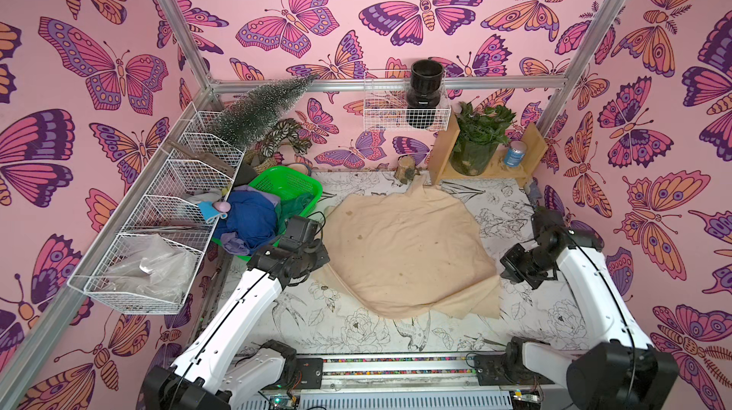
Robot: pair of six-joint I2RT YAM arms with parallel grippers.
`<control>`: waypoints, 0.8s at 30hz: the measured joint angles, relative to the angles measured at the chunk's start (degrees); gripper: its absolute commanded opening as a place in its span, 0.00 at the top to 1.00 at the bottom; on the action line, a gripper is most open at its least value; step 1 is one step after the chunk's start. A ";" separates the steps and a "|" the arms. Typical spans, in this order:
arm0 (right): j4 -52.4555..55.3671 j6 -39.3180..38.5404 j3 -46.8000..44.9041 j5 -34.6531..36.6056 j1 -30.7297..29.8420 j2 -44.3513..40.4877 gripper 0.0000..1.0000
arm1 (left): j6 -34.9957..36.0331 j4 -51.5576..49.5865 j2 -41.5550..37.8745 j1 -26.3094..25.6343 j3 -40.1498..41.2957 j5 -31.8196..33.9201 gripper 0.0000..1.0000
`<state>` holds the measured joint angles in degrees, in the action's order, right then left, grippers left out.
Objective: Fold and stack t-shirts
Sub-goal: Fold the T-shirt.
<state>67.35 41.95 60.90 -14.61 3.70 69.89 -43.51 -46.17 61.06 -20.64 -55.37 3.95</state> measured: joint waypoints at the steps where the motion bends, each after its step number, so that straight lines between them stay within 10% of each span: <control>1: -0.68 -0.02 0.70 -0.02 -0.81 1.55 1.00 | -0.02 0.20 0.09 0.00 0.00 0.02 1.00; 24: -9.94 -1.73 23.04 2.32 -6.27 30.53 1.00 | 2.08 2.91 3.23 4.09 -0.07 1.70 1.00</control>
<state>57.41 40.23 83.94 -12.29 -2.57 100.42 -41.43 -43.27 64.29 -16.56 -55.44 5.65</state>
